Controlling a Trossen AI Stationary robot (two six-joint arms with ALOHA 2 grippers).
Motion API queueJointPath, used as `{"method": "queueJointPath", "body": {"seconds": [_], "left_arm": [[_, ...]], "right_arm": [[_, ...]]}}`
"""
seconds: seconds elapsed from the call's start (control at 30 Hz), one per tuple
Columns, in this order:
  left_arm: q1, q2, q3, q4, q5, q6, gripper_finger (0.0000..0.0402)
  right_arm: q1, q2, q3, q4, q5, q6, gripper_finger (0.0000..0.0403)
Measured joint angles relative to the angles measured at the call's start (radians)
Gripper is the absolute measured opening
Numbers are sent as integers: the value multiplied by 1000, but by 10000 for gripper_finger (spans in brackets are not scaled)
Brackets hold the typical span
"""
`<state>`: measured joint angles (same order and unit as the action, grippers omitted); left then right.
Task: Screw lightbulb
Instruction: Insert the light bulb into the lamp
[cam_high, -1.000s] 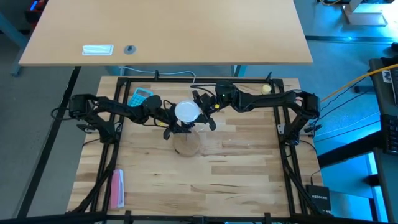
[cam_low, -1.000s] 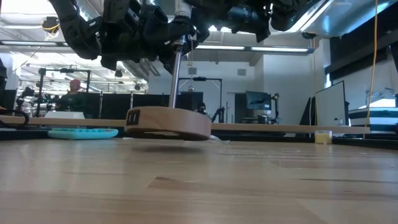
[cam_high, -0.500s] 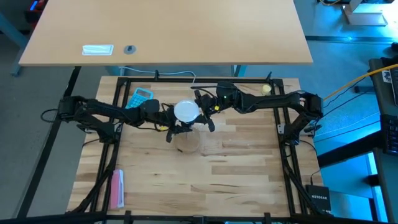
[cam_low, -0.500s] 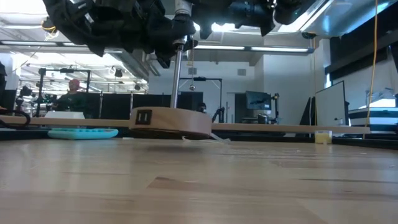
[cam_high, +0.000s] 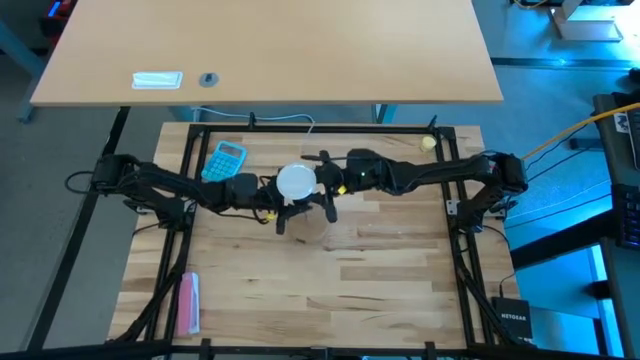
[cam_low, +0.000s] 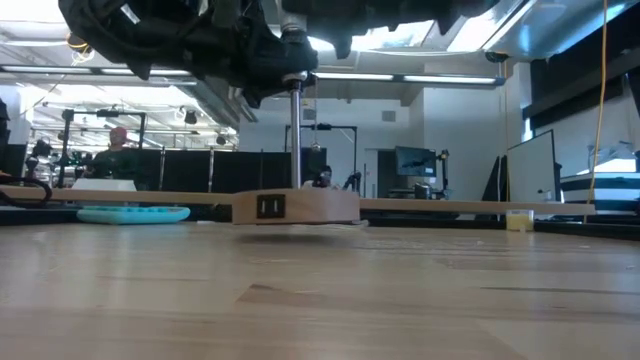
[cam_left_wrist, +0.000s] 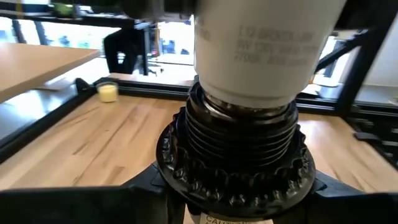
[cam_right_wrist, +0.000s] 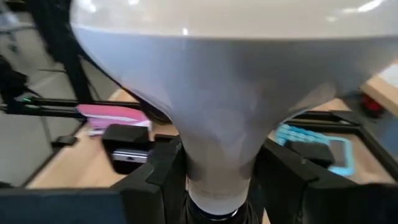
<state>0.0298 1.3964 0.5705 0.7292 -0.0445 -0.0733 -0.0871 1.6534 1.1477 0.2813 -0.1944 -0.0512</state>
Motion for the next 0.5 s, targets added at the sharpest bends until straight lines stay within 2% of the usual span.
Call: {"method": "queueJointPath", "body": {"seconds": [0.37, 0.5], "left_arm": [[-104, 0, 0, -13, -281, -6, 149], [-127, 0, 0, -12, -329, -10, 149]], "right_arm": [[116, 2, 0, -12, 339, -1, 157], [144, 2, 0, -10, 429, 28, 147]]}}
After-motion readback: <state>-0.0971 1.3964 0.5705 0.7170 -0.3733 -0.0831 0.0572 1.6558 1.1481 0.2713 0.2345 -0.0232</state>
